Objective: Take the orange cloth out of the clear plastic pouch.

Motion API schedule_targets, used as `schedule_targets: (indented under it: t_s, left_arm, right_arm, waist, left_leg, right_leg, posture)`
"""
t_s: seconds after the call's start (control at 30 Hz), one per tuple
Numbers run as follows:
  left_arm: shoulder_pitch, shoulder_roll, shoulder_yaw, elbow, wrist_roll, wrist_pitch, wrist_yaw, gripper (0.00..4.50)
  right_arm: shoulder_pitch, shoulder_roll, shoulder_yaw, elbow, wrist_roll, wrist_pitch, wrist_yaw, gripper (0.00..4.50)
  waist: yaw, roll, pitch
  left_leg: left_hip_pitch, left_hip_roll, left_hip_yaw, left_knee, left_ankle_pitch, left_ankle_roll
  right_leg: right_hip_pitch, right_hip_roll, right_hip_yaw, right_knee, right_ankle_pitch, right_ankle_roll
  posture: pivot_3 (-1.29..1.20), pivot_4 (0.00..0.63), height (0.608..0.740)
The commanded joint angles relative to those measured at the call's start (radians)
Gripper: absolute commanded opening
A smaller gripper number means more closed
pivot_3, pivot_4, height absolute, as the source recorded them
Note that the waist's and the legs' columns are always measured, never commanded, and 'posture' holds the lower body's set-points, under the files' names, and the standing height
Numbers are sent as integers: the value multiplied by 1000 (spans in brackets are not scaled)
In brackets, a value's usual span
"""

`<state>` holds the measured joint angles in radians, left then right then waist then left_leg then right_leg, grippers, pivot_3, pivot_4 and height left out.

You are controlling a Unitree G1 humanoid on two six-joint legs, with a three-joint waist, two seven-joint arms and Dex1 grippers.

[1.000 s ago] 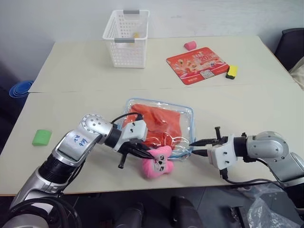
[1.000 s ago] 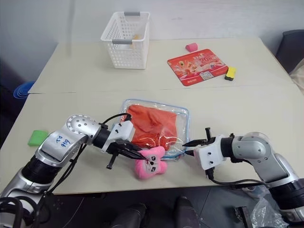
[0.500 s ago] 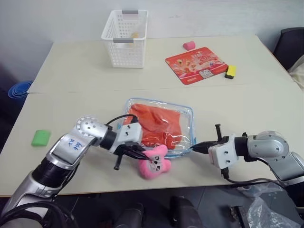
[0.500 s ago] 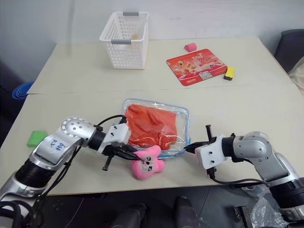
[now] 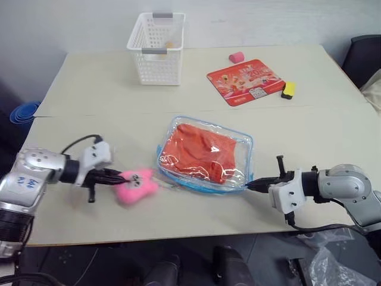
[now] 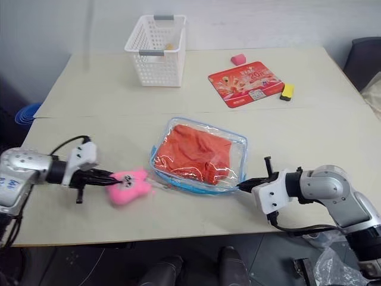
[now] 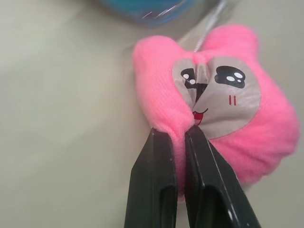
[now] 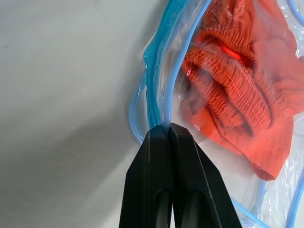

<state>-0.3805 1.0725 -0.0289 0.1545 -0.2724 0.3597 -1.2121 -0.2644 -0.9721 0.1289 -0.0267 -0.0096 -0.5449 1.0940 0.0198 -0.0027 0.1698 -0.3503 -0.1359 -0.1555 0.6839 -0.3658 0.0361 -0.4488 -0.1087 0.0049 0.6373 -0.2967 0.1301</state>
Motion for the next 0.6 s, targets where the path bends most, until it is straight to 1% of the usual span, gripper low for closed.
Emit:
schedule_targets:
  t_s: [0.03,0.13,0.23,0.3,0.43,0.5,0.53,0.6]
  left_arm:
    - [-5,71,83,159,42,-57,6,0]
    - [-11,82,113,197,18,-69,-15,0]
    - [-21,87,120,232,42,-96,4,0]
    - [-24,84,131,242,33,-88,3,0]
    - [7,49,138,134,-23,-17,-14,0]
    - [18,23,140,57,-62,48,-7,0]
    - [21,10,144,26,-80,81,-2,303]
    - [34,-5,150,-28,-100,119,-2,912]
  right_arm:
    - [-24,-22,-27,24,15,-59,2,22]
    - [-42,-14,-17,41,27,-80,11,22]
    - [-59,-10,-6,65,19,-106,14,22]
    - [-69,-6,-2,80,22,-113,13,22]
    - [-83,9,12,78,43,-76,15,22]
    - [-85,16,12,70,54,-41,14,453]
    - [-84,16,12,65,63,-26,19,659]
    - [-75,8,9,52,73,-11,29,1304]
  waist:
    - [-5,0,0]
    - [-6,0,0]
    - [-6,0,0]
    - [-7,0,0]
    - [-10,0,0]
    - [-11,0,0]
    - [-10,0,0]
    - [-8,0,0]
  left_leg:
    - [0,0,0,0,0,0]
    - [0,0,0,0,0,0]
    - [0,0,0,0,0,0]
    - [0,0,0,0,0,0]
    - [-1,0,0,0,0,0]
    - [-1,0,0,0,0,0]
    - [-1,0,0,0,0,0]
    - [-1,0,0,0,0,0]
  right_leg:
    - [-1,0,0,0,0,0]
    - [-1,1,0,1,0,0]
    - [-1,0,-1,1,0,0]
    - [-1,1,-1,1,0,0]
    - [-1,0,-1,2,0,0]
    - [-1,0,-1,6,0,0]
    - [-1,0,-1,6,0,0]
    - [-1,0,0,6,0,0]
  posture:
    - [0,150,740]
    - [0,150,740]
    - [0,150,740]
    - [0,150,740]
    - [0,150,740]
    - [0,150,740]
    - [0,150,740]
    - [0,150,740]
